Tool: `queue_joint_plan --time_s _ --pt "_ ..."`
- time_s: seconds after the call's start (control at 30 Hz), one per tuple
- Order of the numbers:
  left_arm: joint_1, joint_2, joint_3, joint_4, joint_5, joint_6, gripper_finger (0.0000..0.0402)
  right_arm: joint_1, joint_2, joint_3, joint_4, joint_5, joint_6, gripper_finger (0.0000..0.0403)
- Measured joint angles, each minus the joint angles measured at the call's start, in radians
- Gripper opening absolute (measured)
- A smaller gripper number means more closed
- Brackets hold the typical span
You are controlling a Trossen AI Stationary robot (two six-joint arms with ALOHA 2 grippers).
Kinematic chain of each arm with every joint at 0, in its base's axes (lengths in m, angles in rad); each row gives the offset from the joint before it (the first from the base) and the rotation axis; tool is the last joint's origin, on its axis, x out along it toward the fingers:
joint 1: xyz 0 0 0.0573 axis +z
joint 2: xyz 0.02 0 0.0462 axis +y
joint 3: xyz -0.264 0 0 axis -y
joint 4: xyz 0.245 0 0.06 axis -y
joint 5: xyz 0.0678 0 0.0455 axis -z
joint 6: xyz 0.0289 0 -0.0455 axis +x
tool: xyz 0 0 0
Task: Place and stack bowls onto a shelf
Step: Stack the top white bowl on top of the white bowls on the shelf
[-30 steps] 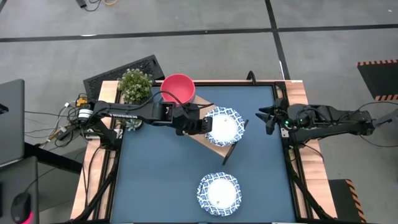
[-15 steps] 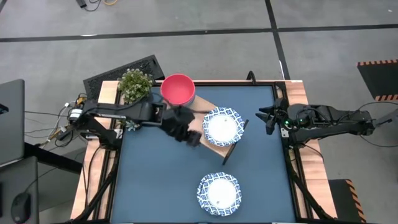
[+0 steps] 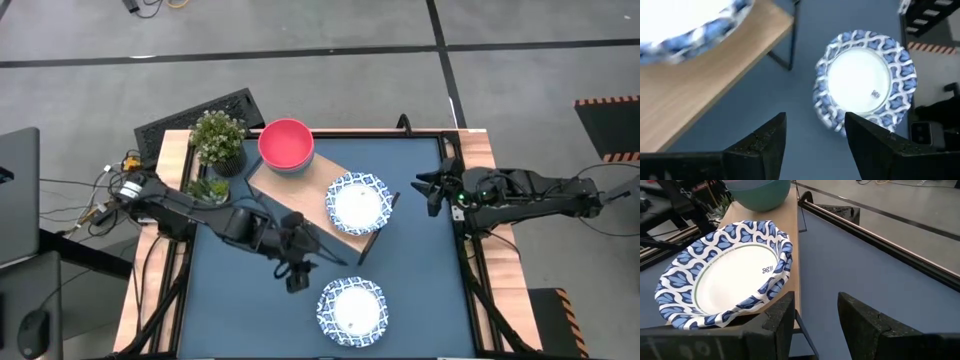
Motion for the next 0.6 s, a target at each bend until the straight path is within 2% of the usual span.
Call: queue_joint_plan --time_s 0.27,0.47,0.6 --pt "-0.084 0.116 0.000 0.198 0.043 0.015 0.0185 0.001 0.006 0.000 -0.006 -0.001 0.003 0.0177" --pt "-0.159 0.200 0.000 0.424 -0.060 0.173 0.0185 0.001 0.019 0.000 -0.009 -0.031 0.050 0.0177" --pt "-0.186 0.279 0.041 0.530 -0.075 0.226 0.0185 0.001 0.025 0.000 -0.019 -0.089 0.070 0.0177"
